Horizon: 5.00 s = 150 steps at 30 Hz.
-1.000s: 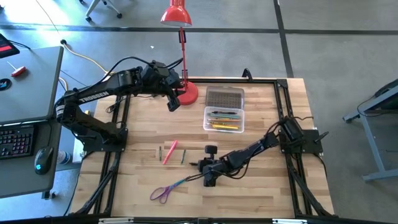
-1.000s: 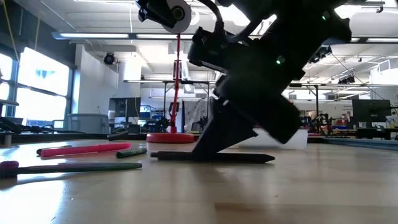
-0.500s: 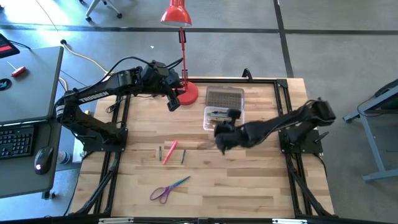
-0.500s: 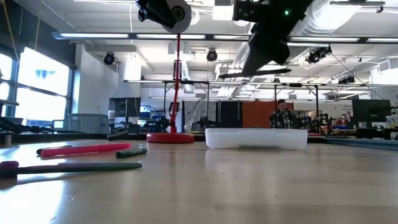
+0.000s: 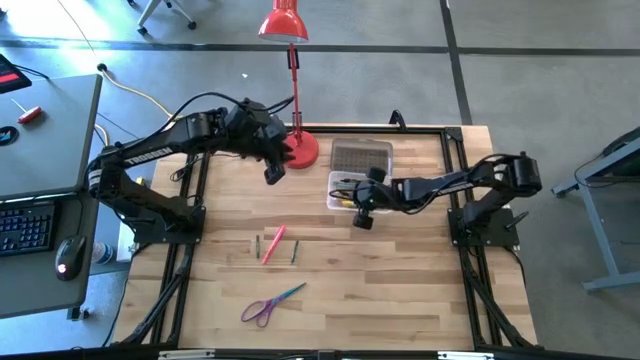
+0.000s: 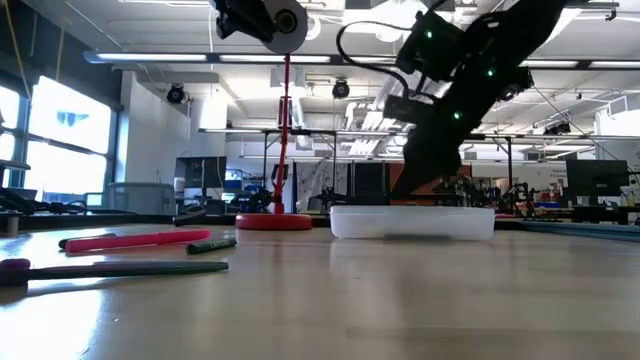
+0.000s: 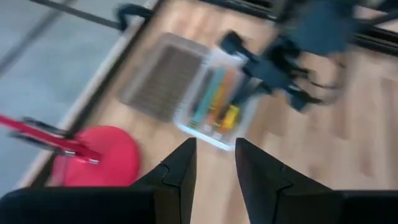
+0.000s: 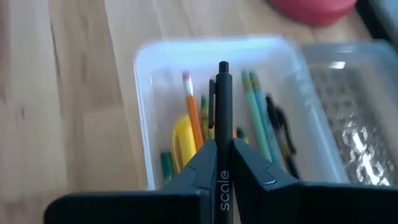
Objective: Pick & place school supplies into a supply box
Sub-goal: Put the black pen into the black supply box, then put the right dark green crayon into the black supply box, then put the pink pen into the black supply box
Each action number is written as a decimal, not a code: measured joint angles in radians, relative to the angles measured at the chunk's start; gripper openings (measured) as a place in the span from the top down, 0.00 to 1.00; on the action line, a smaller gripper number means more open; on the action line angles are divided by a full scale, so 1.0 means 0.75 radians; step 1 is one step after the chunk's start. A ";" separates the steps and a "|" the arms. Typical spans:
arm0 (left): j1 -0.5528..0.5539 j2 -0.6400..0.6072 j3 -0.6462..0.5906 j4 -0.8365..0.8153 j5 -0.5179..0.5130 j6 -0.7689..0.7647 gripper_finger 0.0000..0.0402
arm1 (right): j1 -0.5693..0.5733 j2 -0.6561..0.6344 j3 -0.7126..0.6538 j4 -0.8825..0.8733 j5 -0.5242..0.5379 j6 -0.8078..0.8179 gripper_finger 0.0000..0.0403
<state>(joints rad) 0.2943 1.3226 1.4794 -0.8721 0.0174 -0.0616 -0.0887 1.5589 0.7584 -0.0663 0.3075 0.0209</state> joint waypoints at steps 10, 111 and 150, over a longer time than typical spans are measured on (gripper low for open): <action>-0.194 -0.047 0.001 -0.197 -0.186 -0.240 0.65 | -0.072 0.001 -0.029 0.011 -0.015 -0.004 0.81; -1.231 -0.152 -0.311 -0.486 -1.134 -1.488 0.65 | -0.149 0.252 0.330 -0.036 -0.113 -0.308 0.79; -1.231 -0.156 -0.311 -0.489 -1.112 -1.483 0.65 | 0.097 1.108 1.272 0.144 -0.881 -0.668 0.77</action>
<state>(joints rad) -0.6286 1.2053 1.2461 -1.2386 -0.8168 -1.1738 -0.0157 2.3895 1.7122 0.0414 -0.3529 -0.4805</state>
